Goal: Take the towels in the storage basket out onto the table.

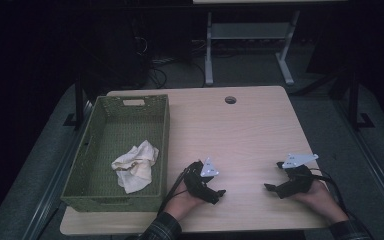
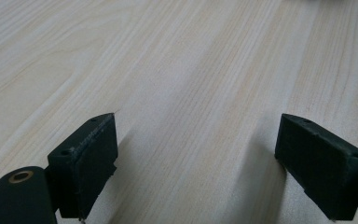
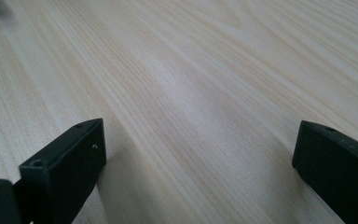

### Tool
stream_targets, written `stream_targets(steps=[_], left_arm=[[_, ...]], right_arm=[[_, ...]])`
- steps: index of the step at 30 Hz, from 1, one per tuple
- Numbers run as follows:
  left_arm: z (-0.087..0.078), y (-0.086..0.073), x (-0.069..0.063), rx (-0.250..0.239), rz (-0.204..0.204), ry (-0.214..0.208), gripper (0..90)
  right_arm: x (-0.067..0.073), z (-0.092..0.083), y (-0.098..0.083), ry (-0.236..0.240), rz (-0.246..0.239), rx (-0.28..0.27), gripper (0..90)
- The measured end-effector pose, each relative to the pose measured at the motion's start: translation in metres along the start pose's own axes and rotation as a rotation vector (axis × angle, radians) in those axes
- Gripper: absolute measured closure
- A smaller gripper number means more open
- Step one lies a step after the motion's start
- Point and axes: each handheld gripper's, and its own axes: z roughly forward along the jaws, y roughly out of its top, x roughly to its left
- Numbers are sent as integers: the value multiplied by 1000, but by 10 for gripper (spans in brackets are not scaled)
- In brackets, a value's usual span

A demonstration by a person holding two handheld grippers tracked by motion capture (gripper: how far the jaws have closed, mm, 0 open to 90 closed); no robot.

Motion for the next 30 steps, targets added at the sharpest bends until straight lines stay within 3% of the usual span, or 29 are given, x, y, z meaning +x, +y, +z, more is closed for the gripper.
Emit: stream_targets(steps=[13,22,30], left_arm=[[-3,4,1,37,-39,-23,126],[-10,8,2,18,-84,-32,127],[-21,14,4,6,-99,-1,128]], right_arm=[[0,0,0,0,-1,0,25],[0,0,0,0,-1,0,25],[0,0,0,0,-1,0,25]])
